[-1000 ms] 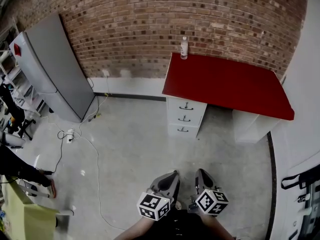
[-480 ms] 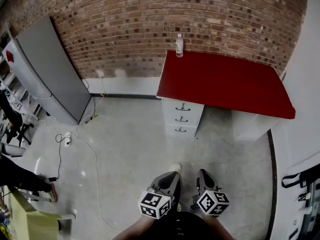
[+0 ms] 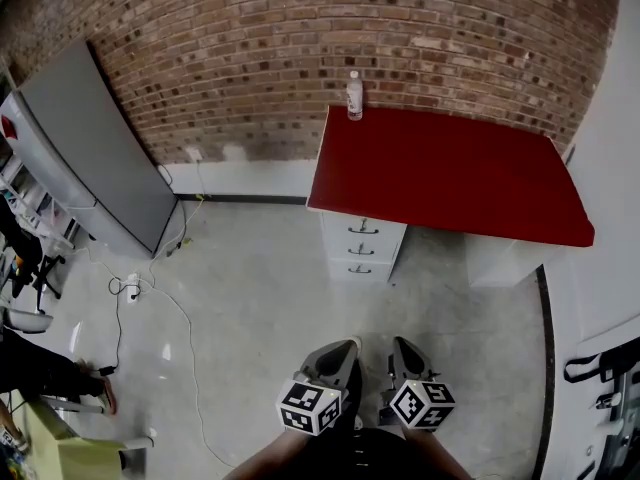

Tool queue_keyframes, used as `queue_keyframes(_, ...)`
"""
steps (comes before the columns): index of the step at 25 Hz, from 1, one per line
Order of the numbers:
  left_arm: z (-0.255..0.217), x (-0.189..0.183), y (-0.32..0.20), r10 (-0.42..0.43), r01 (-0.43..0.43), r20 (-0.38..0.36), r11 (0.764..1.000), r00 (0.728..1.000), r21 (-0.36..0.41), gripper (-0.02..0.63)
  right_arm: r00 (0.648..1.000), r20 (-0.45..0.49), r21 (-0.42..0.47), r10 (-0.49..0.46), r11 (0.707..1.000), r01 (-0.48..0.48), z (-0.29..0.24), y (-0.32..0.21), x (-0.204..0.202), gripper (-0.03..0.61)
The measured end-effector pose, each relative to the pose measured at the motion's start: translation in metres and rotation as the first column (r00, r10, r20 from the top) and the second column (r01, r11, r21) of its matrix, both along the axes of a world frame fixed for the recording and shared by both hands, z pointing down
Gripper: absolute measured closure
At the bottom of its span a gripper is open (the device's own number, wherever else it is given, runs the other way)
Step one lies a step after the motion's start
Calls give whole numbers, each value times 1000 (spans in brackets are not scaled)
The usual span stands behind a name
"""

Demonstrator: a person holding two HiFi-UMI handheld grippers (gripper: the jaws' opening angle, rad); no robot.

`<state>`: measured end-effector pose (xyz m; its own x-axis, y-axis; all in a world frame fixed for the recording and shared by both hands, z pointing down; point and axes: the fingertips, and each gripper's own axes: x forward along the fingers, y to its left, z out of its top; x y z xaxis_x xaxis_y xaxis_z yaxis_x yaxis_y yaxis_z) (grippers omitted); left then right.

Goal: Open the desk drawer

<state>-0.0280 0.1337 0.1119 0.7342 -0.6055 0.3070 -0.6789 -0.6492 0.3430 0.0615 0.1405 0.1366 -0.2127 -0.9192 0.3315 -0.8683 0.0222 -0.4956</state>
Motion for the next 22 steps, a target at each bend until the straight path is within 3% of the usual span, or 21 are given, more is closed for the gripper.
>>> queue_keyframes(22, 1, 19, -176, -13, 12, -13, 998, 1000, -68, 603, 997, -34, -26, -64, 998, 63, -12, -172, 8, 568)
